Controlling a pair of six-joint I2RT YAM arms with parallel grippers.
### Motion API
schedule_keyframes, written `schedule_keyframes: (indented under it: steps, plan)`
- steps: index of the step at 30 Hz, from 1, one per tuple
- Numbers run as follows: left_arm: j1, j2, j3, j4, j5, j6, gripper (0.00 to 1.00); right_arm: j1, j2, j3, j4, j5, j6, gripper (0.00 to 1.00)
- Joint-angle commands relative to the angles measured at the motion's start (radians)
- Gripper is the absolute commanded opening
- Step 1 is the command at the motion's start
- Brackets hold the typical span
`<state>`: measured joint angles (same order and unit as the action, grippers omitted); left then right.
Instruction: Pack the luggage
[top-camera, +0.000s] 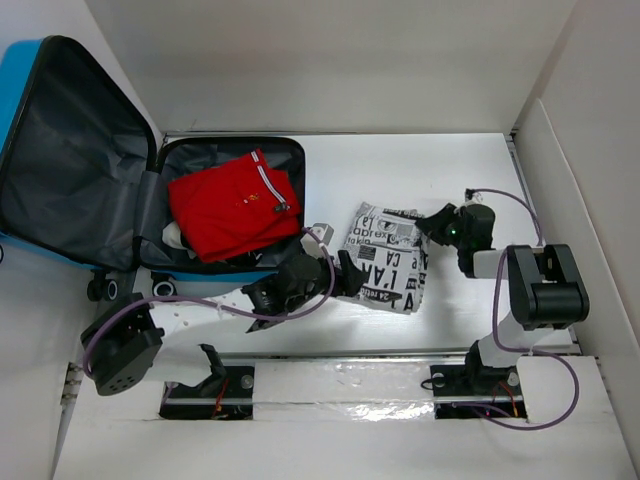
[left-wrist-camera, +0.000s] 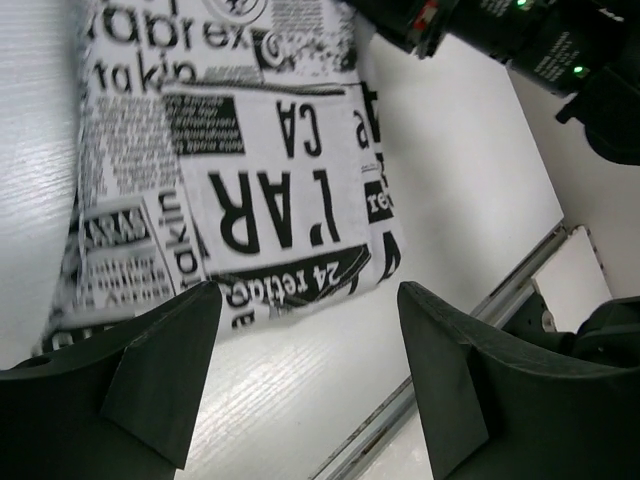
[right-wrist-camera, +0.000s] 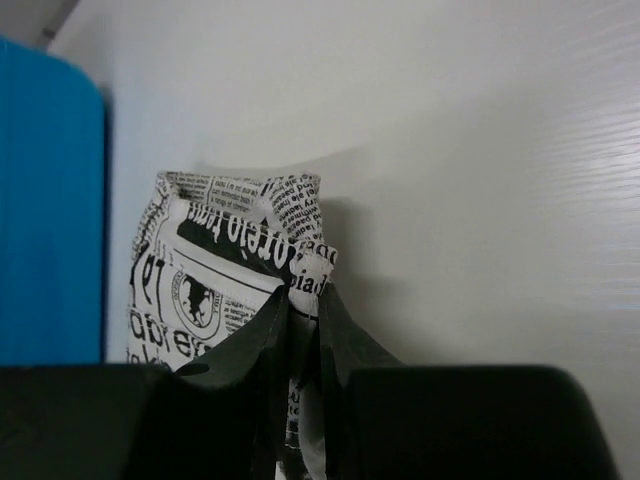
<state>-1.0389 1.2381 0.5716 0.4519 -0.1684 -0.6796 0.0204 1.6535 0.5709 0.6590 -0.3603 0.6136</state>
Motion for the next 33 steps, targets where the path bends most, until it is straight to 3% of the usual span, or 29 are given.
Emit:
schedule_keyframes:
  steps: [1, 5, 7, 8, 9, 12, 15, 21, 27, 33]
  plan:
    - [0.010, 0.032, 0.048, 0.007, -0.019, -0.018, 0.69, -0.031, -0.057, -0.016, 0.140, 0.124, 0.107, 0.00]
    - [0.034, 0.104, 0.077, -0.005, -0.045, -0.038, 0.69, -0.031, -0.116, -0.051, 0.076, 0.211, 0.123, 0.00]
    - [0.045, 0.127, 0.079, -0.010, -0.033, -0.102, 0.69, -0.031, -0.132, -0.090, 0.099, 0.218, 0.136, 0.16]
    - [0.045, 0.144, 0.074, -0.009, -0.028, -0.116, 0.69, -0.031, -0.136, -0.101, 0.117, 0.215, 0.137, 0.29]
    - [0.045, 0.150, 0.059, -0.002, -0.028, -0.162, 0.69, -0.042, -0.149, -0.123, 0.148, 0.199, 0.133, 0.49]
    - [0.036, 0.161, 0.033, 0.007, -0.040, -0.219, 0.70, -0.077, -0.205, -0.140, 0.122, 0.178, 0.115, 0.77]
    - [0.002, 0.167, 0.002, 0.025, -0.080, -0.273, 0.85, -0.089, -0.329, -0.120, 0.000, 0.205, 0.048, 0.92]
    - [-0.007, 0.270, 0.028, 0.031, -0.098, -0.324, 0.87, -0.099, -0.561, -0.068, -0.209, 0.251, -0.005, 0.93]
    - [-0.016, 0.400, 0.120, -0.038, -0.181, -0.334, 0.85, -0.077, -0.661, -0.068, -0.254, 0.159, -0.060, 0.89]
    - [-0.027, 0.567, 0.315, -0.185, -0.307, -0.282, 0.83, -0.036, -0.742, -0.060, -0.292, 0.100, -0.078, 0.88]
